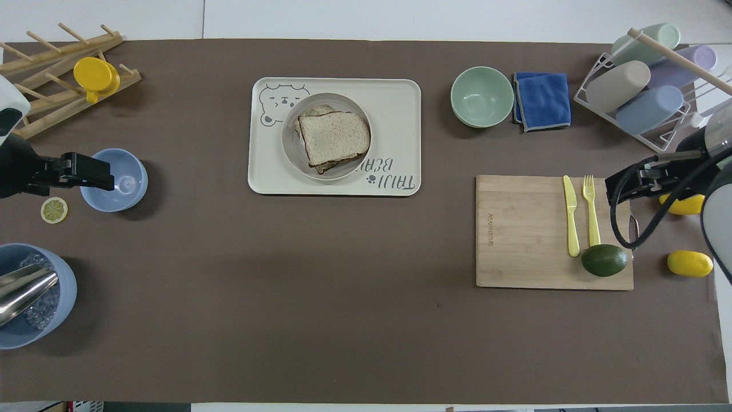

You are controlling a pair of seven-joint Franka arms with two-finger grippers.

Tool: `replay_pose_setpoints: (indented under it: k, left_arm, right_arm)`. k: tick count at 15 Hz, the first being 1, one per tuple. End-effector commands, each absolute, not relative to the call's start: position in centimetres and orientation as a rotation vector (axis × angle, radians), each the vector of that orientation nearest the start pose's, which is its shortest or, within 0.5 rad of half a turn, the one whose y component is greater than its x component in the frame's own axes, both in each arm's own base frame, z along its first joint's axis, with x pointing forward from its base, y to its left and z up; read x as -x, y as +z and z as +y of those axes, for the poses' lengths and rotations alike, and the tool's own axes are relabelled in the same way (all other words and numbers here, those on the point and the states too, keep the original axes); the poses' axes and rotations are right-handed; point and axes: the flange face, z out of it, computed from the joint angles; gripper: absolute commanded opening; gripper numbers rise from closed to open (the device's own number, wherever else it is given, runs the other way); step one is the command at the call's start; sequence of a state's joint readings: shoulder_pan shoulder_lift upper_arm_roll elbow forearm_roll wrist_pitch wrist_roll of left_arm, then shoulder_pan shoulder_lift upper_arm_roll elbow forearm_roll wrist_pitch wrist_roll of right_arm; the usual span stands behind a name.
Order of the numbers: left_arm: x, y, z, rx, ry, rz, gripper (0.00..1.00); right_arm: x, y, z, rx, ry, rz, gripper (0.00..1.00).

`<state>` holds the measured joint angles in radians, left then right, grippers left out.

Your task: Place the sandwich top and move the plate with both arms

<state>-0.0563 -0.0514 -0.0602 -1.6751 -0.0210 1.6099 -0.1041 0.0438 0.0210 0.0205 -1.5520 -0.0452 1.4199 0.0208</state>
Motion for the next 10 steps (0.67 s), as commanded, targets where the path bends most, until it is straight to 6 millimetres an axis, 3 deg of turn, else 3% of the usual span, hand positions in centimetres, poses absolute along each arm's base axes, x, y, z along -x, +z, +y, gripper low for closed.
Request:
replay_pose_setpoints:
  k: [1,10]
  left_arm:
    - [-54.02,60.39,-6.23,3.135,0.055,0.034,1.0]
    - [-53.71,59.86,-5.63,3.135,0.077,0.048,1.0]
  right_arm:
    - [-53.93,61.34,2.8,3.178,0.233,-0.107,1.0]
    - [-54.02,61.35,2.8,3.178,0.228,-0.107,1.0]
